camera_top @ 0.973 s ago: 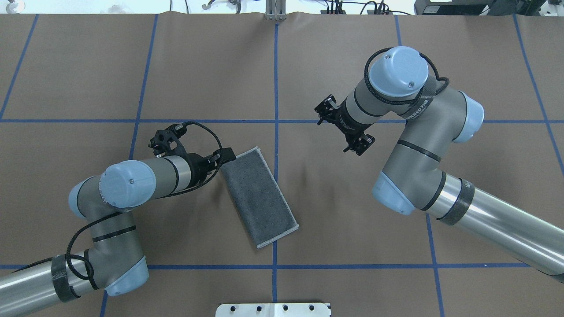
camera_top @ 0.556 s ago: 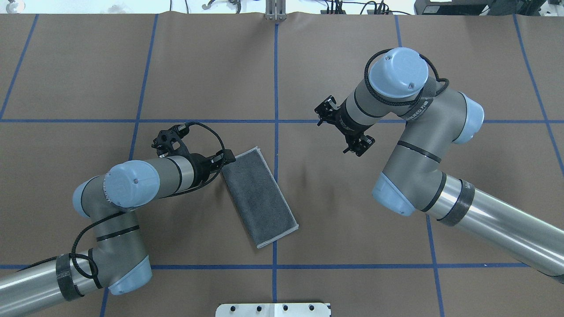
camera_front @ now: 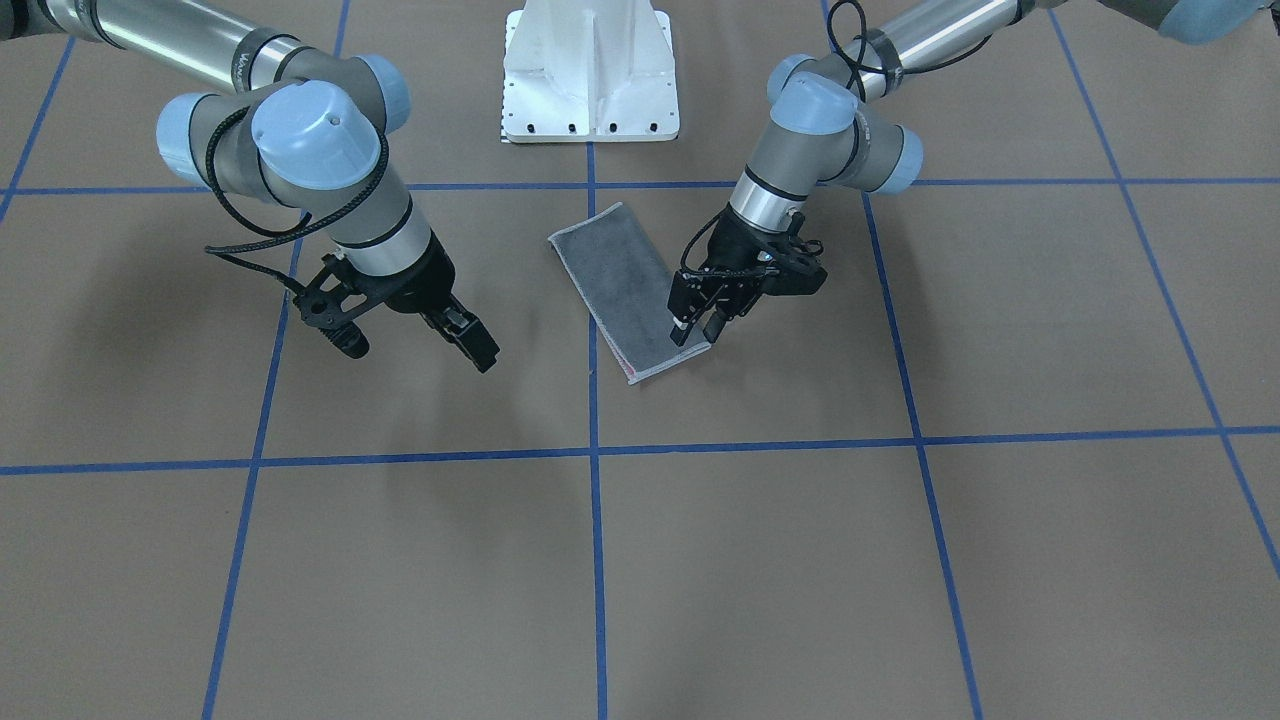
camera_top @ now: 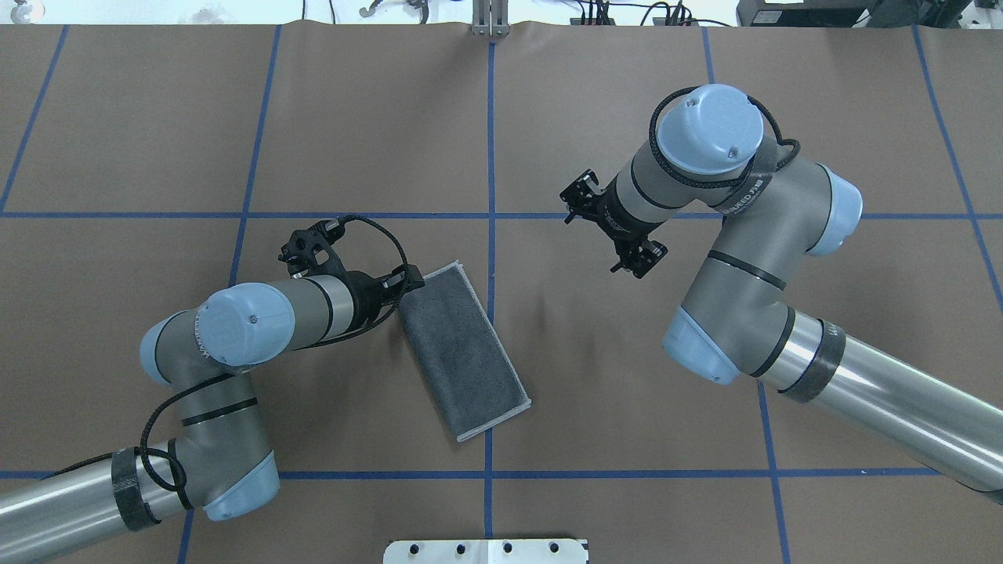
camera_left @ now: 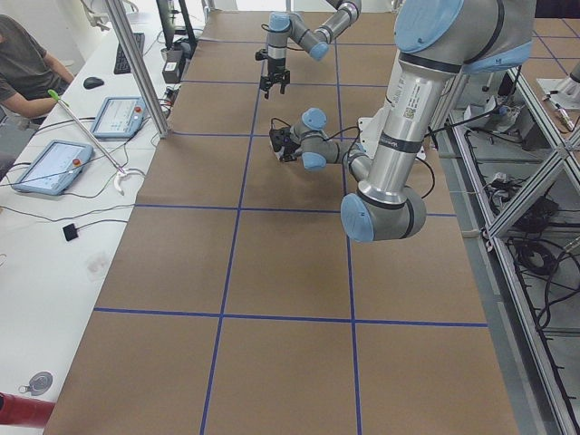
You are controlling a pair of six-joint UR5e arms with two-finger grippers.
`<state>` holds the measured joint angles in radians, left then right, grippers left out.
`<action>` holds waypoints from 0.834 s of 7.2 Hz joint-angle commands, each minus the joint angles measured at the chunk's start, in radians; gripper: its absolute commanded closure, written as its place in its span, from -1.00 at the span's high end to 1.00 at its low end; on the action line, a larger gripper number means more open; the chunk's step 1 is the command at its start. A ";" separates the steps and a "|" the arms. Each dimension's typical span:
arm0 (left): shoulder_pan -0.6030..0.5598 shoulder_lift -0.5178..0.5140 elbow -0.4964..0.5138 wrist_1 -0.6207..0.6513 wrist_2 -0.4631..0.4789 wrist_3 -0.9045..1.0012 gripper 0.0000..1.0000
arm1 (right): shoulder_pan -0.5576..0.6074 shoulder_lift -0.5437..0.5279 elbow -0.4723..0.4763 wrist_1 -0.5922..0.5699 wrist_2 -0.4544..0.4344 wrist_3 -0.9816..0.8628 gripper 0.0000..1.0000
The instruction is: Fold towel twice with both arms
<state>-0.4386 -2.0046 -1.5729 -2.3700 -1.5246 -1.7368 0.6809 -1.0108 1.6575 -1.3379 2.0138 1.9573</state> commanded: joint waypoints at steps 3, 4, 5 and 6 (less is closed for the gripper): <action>-0.003 0.009 0.002 0.003 -0.002 0.000 0.20 | -0.001 0.003 0.007 0.000 0.000 0.014 1.00; -0.002 0.007 0.002 0.003 -0.002 -0.001 0.09 | -0.001 0.003 0.010 -0.001 0.002 0.017 1.00; -0.002 0.009 0.005 0.003 -0.002 -0.001 0.07 | -0.001 0.003 0.014 -0.001 0.002 0.017 1.00; -0.002 0.007 0.004 0.003 -0.002 -0.001 0.02 | -0.001 0.001 0.013 -0.001 0.002 0.017 1.00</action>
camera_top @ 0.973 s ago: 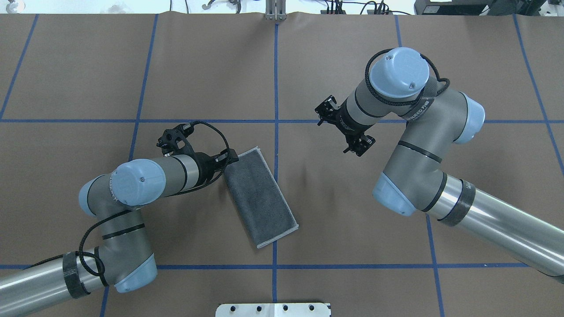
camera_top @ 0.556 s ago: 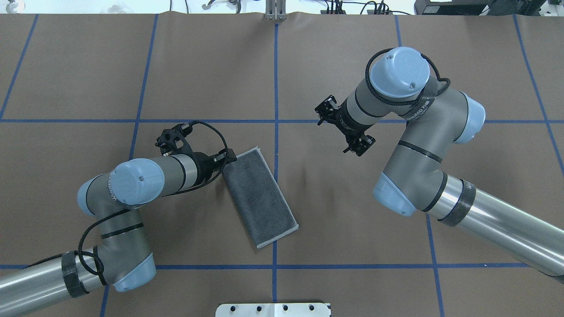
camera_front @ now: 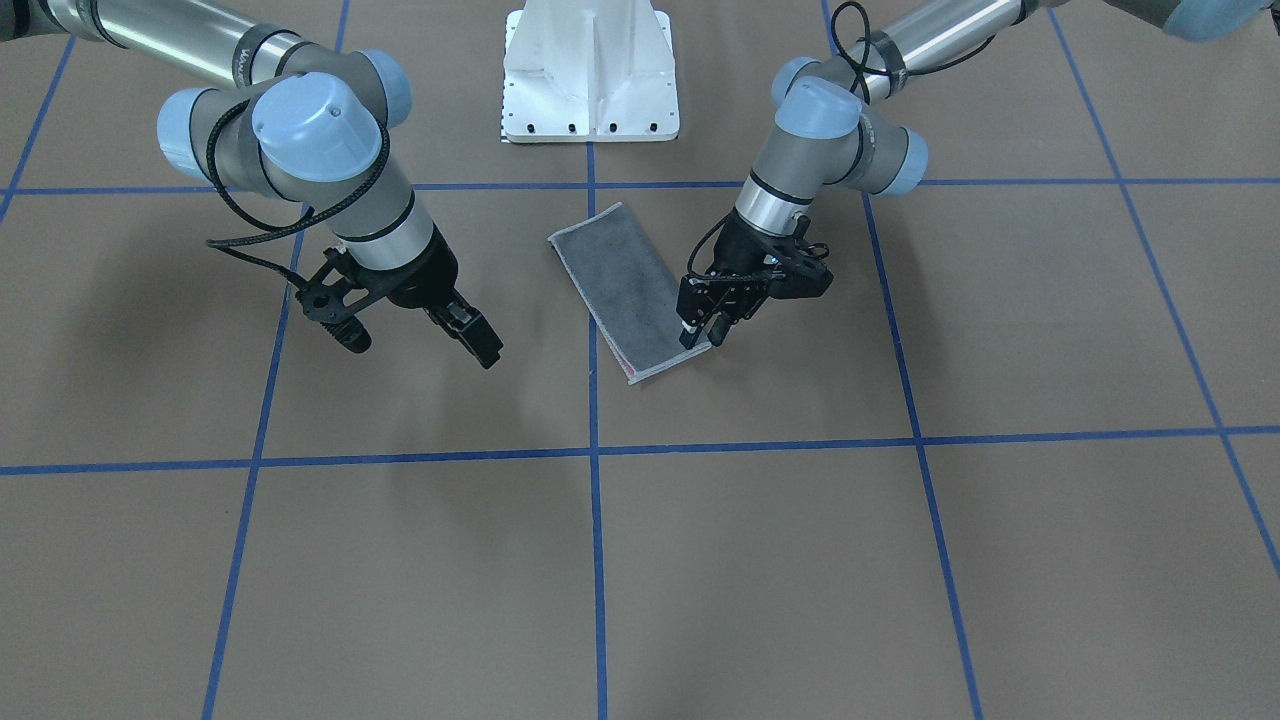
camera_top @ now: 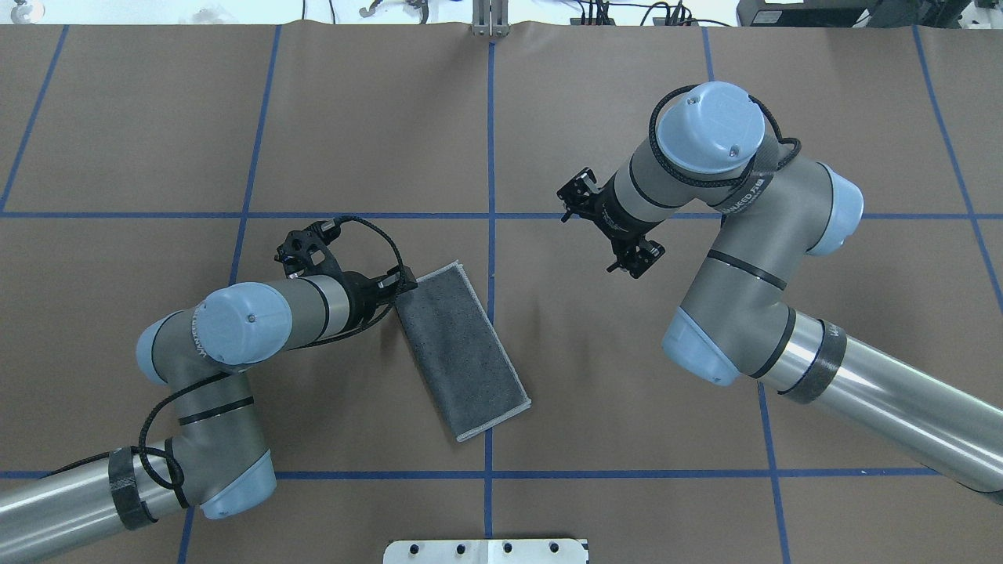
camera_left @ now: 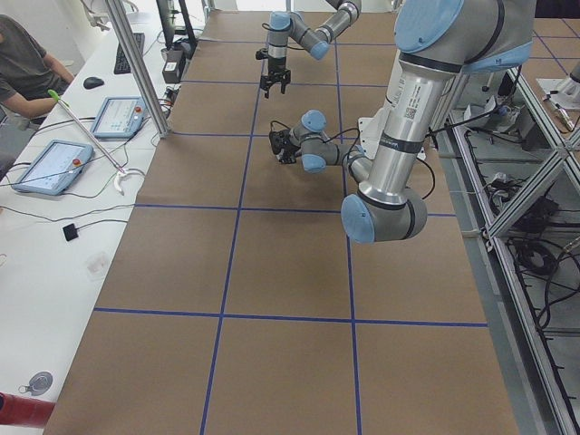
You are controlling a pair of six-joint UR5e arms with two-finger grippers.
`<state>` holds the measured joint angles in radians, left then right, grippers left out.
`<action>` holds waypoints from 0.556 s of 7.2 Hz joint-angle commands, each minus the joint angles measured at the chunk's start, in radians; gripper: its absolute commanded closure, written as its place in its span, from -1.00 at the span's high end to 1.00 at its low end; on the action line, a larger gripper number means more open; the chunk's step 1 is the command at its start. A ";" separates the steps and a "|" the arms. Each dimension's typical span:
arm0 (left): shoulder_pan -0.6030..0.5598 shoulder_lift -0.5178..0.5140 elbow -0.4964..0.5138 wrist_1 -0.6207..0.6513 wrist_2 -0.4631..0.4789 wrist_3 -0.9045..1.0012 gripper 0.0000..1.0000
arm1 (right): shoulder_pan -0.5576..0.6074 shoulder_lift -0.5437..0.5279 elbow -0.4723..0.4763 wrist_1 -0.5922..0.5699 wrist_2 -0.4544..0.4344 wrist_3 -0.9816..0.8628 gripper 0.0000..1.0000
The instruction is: Fold towel twice with both arms
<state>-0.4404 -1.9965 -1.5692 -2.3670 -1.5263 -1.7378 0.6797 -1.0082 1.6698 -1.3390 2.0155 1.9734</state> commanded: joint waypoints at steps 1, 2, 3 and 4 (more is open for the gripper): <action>0.000 -0.001 0.001 0.000 0.000 0.000 -0.11 | 0.000 0.000 0.001 0.000 0.000 0.001 1.00; 0.000 -0.001 0.001 0.000 0.000 0.000 -0.17 | 0.000 0.000 -0.002 0.000 0.000 0.001 1.00; 0.000 0.001 0.001 0.000 0.000 0.000 -0.28 | 0.001 0.000 0.001 0.000 0.000 0.001 1.00; 0.000 0.001 0.001 0.000 0.000 0.000 -0.31 | 0.001 0.002 0.001 0.000 0.002 -0.001 1.00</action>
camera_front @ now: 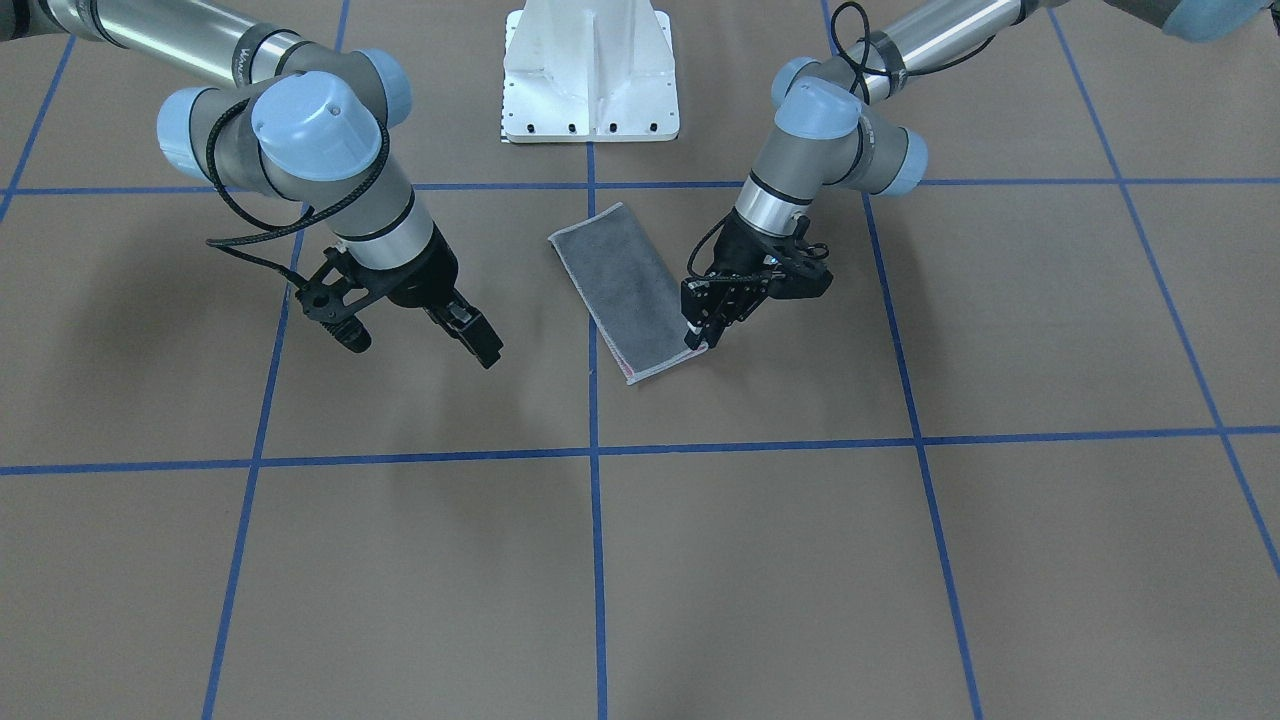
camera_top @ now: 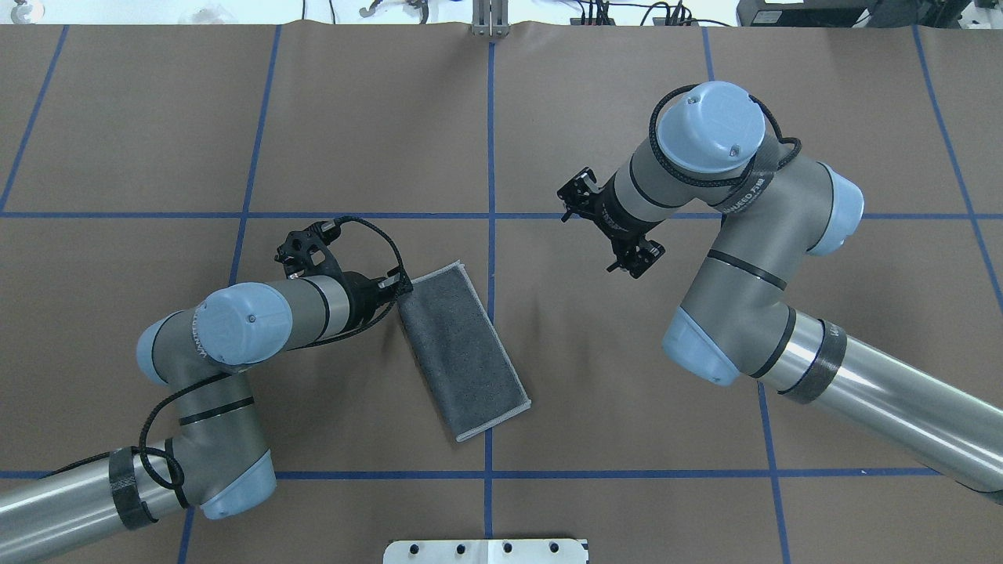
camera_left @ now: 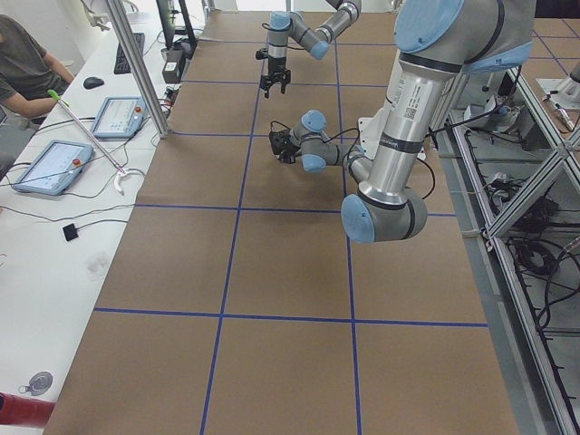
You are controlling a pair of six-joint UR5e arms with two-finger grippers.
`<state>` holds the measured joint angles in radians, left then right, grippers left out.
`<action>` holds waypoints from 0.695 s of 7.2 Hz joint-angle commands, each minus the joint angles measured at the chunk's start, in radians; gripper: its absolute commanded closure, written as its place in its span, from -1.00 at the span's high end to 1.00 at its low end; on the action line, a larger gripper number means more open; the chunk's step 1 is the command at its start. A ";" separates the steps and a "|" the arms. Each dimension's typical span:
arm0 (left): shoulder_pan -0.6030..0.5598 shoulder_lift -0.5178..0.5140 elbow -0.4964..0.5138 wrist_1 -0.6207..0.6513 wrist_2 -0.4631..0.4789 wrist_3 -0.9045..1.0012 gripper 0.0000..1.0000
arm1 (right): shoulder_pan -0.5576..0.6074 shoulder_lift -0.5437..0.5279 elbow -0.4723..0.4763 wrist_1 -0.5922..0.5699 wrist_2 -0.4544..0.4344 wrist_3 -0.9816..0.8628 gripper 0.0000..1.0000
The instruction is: Fold towel twice with both arms
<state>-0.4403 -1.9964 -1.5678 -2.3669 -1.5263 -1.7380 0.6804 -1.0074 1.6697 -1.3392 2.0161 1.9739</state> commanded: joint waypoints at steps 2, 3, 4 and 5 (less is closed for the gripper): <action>-0.003 0.002 0.000 0.002 0.002 0.000 -0.08 | 0.002 0.003 0.001 -0.002 0.001 0.000 1.00; -0.003 0.002 0.002 0.002 0.002 0.000 -0.10 | 0.002 0.003 0.002 -0.002 0.001 0.000 1.00; -0.003 0.002 0.002 0.002 0.002 -0.002 -0.34 | 0.005 0.003 0.004 -0.002 0.003 0.000 1.00; -0.003 0.002 0.002 0.002 0.002 -0.003 -0.82 | 0.008 0.001 0.016 -0.009 0.003 0.000 1.00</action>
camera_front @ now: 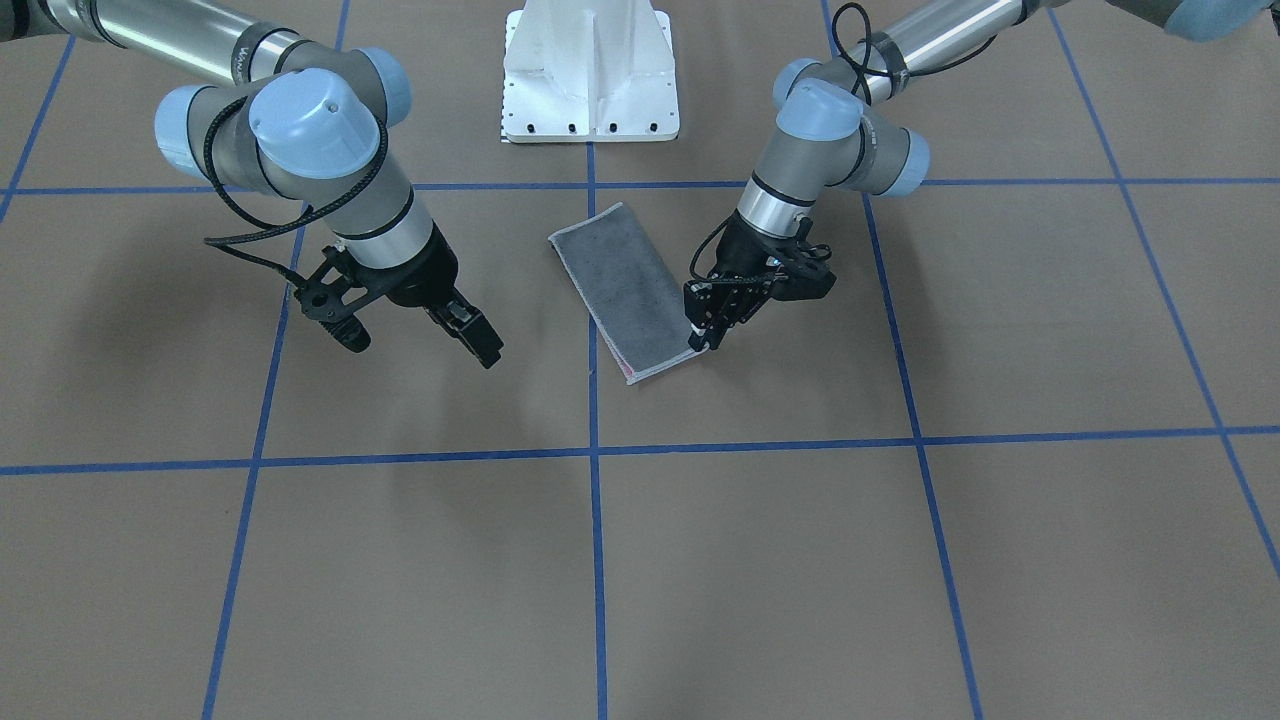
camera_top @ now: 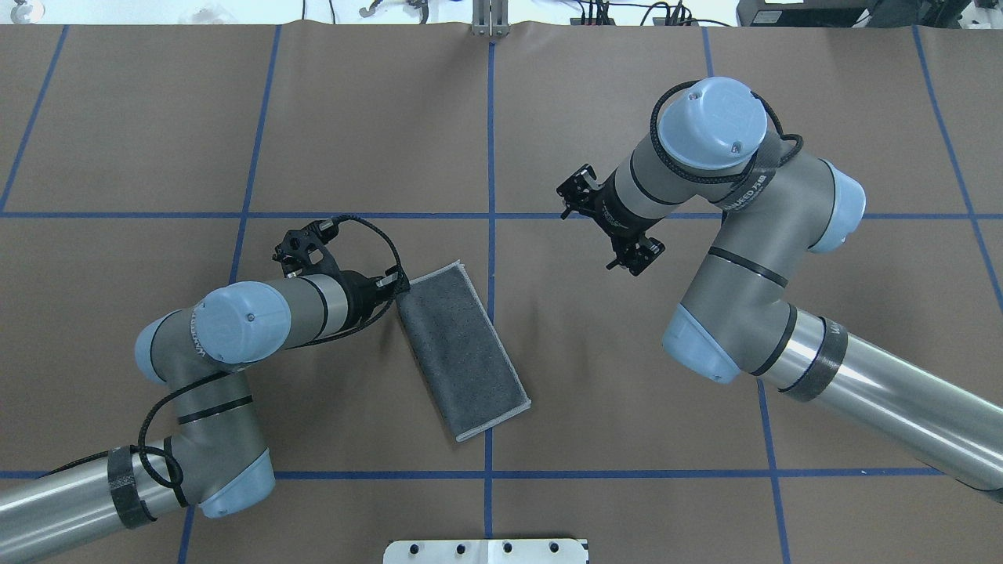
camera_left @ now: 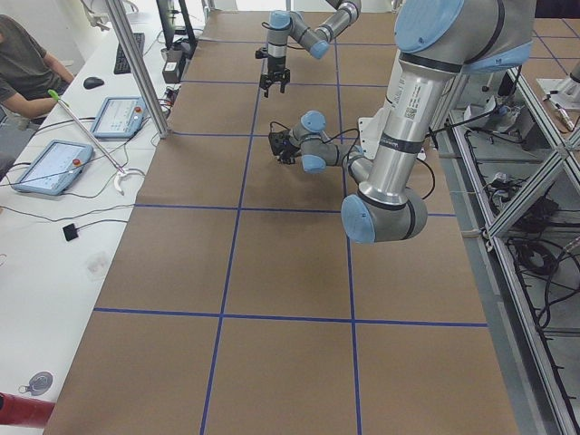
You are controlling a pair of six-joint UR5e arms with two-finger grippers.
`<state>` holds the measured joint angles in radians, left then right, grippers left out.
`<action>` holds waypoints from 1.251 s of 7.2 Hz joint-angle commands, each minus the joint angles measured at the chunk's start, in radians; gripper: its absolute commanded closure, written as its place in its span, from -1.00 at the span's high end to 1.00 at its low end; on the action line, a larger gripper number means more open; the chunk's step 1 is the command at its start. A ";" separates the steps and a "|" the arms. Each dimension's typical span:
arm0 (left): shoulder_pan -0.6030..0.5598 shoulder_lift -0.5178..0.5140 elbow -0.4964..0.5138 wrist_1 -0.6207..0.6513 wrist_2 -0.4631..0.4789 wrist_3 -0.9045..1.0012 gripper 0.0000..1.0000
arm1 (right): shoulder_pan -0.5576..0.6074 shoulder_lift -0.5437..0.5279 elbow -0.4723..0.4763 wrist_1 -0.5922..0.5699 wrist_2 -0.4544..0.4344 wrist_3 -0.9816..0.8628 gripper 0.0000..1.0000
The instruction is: Fold towel twice with both arms
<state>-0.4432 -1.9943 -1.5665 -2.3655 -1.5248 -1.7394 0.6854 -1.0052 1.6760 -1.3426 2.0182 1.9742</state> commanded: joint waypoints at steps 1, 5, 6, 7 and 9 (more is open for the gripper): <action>0.000 0.000 0.000 0.000 0.000 -0.002 -1.00 | 0.005 0.000 0.013 -0.007 0.001 0.000 1.00; -0.009 -0.023 -0.001 0.006 0.002 0.000 -1.00 | 0.013 -0.006 0.025 -0.009 0.002 0.000 1.00; -0.021 -0.050 0.003 0.014 0.002 0.001 -1.00 | 0.014 -0.010 0.030 -0.009 0.007 0.000 1.00; -0.029 -0.089 0.040 0.014 0.002 0.004 -1.00 | 0.017 -0.016 0.034 -0.009 0.007 0.000 1.00; -0.057 -0.231 0.175 0.012 0.000 0.004 -1.00 | 0.023 -0.029 0.050 -0.009 0.008 0.000 1.00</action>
<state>-0.4831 -2.1487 -1.4648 -2.3523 -1.5235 -1.7354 0.7043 -1.0269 1.7173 -1.3514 2.0250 1.9742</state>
